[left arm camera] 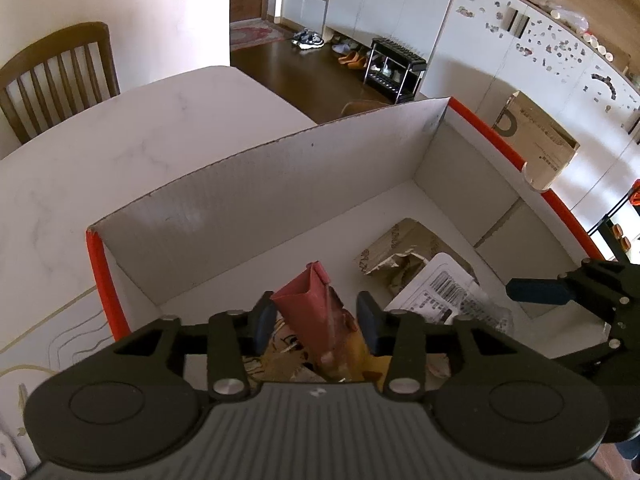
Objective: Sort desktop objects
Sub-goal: 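Open both tools to drop the binder clip and printed packet into the box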
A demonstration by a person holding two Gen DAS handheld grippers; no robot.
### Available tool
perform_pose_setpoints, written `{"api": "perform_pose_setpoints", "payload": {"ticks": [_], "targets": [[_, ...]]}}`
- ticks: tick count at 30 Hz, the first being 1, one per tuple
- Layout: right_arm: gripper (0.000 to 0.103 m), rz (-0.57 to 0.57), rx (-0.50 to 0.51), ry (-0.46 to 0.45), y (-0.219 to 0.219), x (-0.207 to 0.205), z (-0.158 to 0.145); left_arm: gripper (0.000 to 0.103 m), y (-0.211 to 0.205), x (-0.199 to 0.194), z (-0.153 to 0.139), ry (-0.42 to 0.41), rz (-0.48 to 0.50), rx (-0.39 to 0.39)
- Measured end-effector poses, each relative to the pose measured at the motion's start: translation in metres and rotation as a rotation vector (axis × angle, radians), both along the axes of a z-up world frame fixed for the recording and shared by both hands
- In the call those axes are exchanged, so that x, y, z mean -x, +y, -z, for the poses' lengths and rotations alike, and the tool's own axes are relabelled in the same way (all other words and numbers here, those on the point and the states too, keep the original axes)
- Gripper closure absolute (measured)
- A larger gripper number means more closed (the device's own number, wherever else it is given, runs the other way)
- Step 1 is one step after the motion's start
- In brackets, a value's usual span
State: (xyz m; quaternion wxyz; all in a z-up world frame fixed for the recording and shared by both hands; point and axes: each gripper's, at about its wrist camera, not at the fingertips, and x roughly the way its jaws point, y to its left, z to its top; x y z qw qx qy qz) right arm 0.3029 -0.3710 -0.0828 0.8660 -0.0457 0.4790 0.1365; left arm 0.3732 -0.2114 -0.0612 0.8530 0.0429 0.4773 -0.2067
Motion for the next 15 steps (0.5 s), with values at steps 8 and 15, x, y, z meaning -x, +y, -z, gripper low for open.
{"api": "perform_pose_setpoints", "payload": {"ticks": [8,15], "targets": [[0.026,-0.005,-0.024,-0.019,-0.002,0.004,-0.009,0.049,0.002,0.009,-0.011,-0.028,0.004,0.015],[0.022,-0.025,-0.063,-0.044,-0.009,0.014,-0.023,0.046,0.011,0.022,-0.023,-0.043,0.003,0.038]]}}
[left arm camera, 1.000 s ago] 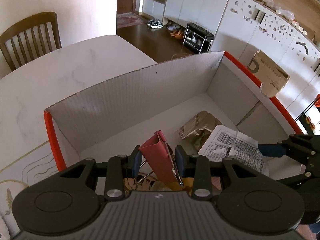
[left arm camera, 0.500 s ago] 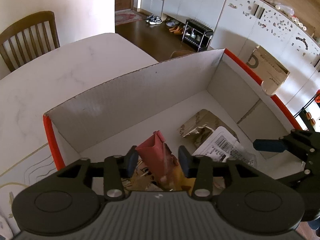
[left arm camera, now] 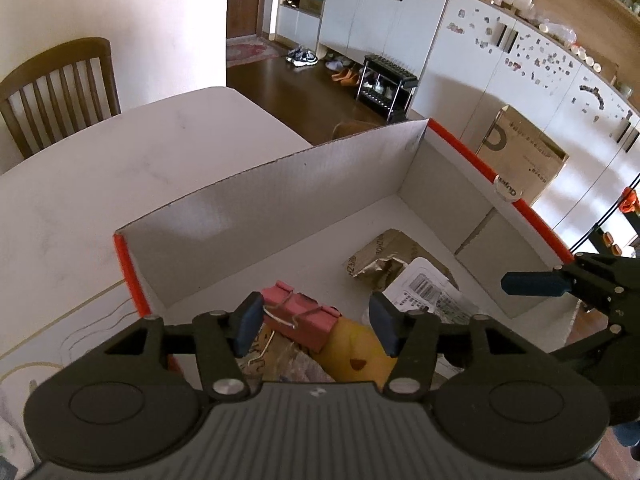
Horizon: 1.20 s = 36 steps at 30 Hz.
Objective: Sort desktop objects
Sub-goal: 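Open both tools to drop the binder clip and printed packet into the box, then move both open tools back from the box toward the placemat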
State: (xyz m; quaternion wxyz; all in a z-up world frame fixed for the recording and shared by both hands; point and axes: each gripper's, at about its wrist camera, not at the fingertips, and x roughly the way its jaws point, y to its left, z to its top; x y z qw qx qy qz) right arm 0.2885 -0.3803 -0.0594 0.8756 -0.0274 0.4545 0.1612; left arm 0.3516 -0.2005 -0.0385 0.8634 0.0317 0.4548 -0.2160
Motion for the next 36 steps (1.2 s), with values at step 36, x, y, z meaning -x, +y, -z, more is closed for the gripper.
{"api": "perform_pose_setpoints", "payload": {"ticks": [36], "targets": [[0.012,-0.012,-0.069,-0.149,0.024,0.087,-0.073,0.042,0.062,0.118,-0.069,-0.153,0.046,0.115]]}}
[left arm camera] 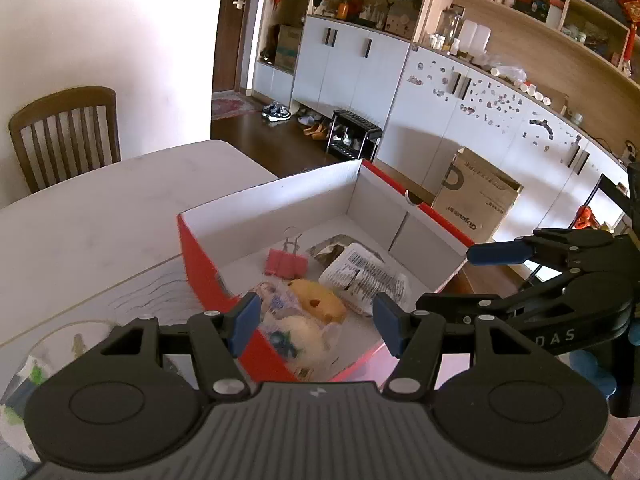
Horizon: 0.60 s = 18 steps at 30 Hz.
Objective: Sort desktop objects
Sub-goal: 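Move both open tools back from the box toward the placemat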
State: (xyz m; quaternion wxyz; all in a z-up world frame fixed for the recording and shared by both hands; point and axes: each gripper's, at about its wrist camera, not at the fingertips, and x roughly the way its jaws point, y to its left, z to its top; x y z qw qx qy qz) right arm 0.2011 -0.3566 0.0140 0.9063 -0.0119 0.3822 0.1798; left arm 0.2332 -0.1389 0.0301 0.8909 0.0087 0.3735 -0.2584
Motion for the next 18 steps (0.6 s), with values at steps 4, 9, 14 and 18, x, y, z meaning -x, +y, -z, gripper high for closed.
{"api": "perform_pose_setpoints", "payload": {"ticks": [4,9,14,18], "targets": [[0.01,-0.005,0.003,-0.002,0.015,0.009,0.0,0.032,0.017,0.012,-0.001,-0.012,-0.006,0.004],[0.006,-0.003,0.002,-0.011,0.031,0.02,-0.001,0.021,0.04,0.026,-0.001,-0.023,-0.006,0.011],[0.005,0.01,-0.004,-0.008,0.05,0.026,0.002,0.019,0.063,0.04,0.003,-0.03,-0.019,0.014],[0.005,0.012,-0.003,-0.002,0.067,0.029,0.003,0.018,0.086,0.046,0.008,-0.025,-0.043,0.028]]}}
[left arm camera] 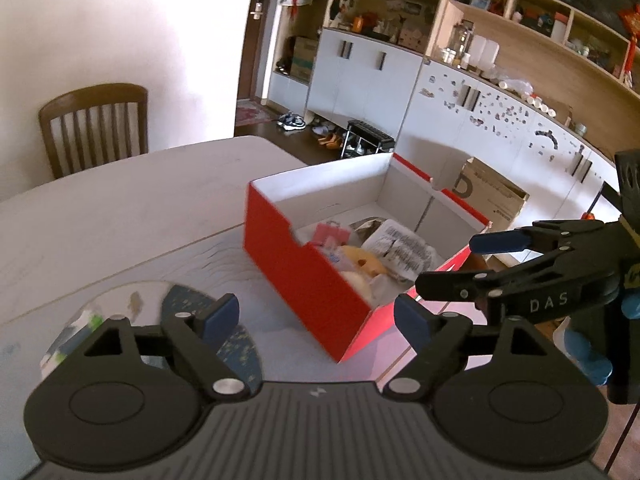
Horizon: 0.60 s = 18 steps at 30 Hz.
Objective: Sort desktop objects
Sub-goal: 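Move both open tools back from the box toward the placemat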
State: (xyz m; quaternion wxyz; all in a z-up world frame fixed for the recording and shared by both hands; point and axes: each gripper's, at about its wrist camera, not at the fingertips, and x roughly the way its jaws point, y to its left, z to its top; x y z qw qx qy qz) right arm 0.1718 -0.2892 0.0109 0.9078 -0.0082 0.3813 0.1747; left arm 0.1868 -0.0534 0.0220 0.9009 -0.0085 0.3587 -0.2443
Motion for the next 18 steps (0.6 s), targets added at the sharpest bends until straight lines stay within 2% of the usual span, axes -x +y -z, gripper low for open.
{"api": "perform_pose_setpoints", "payload": {"ticks": [5,9,18], "targets": [[0.004,-0.01,0.003,0.0,0.029,0.005,0.001,0.016,0.029,0.007,0.007,0.01,-0.023,0.008],[0.004,-0.023,0.004,-0.001,0.052,0.003,0.003,0.004,0.051,0.011,0.014,0.01,-0.048,0.002],[0.004,-0.09,0.033,0.013,0.12,-0.008,0.015,0.002,0.102,0.012,0.042,0.053,-0.114,-0.02]]}}
